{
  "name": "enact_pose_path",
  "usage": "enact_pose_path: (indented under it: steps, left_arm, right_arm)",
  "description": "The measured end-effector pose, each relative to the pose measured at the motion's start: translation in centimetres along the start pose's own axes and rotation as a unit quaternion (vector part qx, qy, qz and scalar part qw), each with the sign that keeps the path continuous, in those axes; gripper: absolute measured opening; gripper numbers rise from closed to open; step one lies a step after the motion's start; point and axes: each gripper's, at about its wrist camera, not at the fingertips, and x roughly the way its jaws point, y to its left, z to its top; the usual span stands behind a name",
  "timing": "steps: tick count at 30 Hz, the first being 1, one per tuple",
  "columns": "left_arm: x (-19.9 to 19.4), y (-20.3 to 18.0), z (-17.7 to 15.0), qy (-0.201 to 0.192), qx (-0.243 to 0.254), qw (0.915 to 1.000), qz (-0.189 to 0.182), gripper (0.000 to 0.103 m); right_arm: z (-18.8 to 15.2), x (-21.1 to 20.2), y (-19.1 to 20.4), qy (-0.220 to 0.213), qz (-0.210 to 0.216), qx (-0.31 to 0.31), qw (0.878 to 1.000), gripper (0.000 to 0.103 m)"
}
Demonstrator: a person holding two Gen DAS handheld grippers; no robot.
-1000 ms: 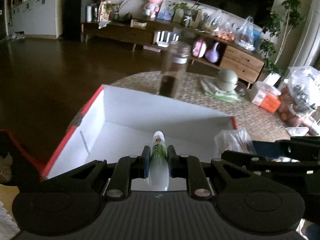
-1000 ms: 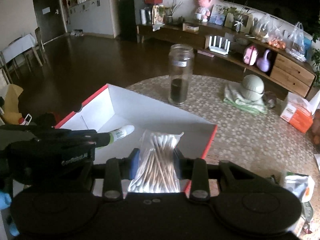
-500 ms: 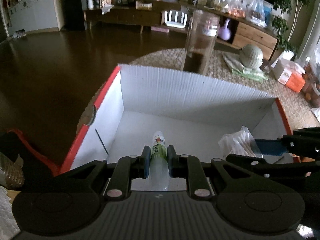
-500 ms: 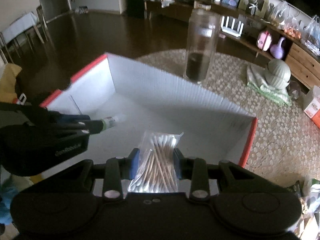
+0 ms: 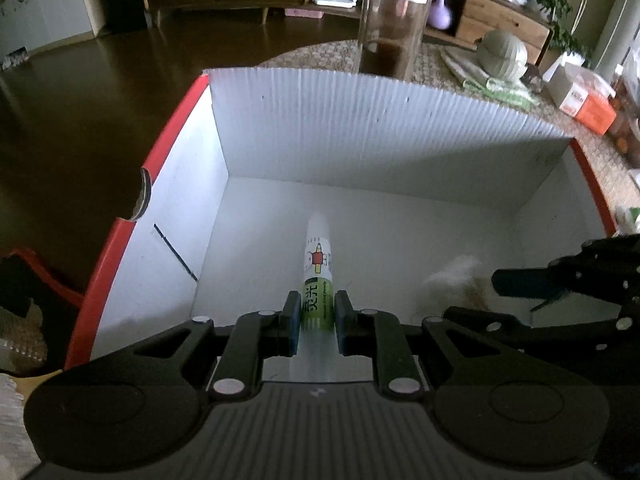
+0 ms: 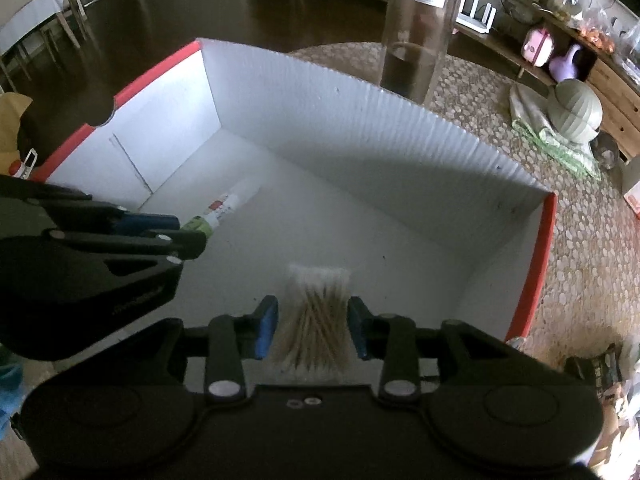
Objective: Organize objects
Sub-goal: 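Carry both items over the red shoebox and open both grippers to drop them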
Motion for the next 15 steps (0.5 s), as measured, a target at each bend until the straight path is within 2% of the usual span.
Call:
enact_pose_path:
  steps: [3,7,15]
  left_arm:
    - [-0.1,-0.1,0.0,0.001,0.004,0.9999,0.017,0.016]
    - [-0.3,0.0,0.1,-0.001,0.003,0.9999,0.017,0.016]
    - [-2.5,-0.1,0.4,-0.03,-0.005,0.9991,0.03,0.016]
  right_arm:
    - [-0.1,-0.2,-0.4,-0.003,0.008,0.008,1.0,0.046]
    - [-0.2,-0.9,-0.5,-0.012,0.013,0.012,1.0,0.049]
    - [-0.8,-3.8,-0.9,-0.036,0.015,0.018,0.999,0.053]
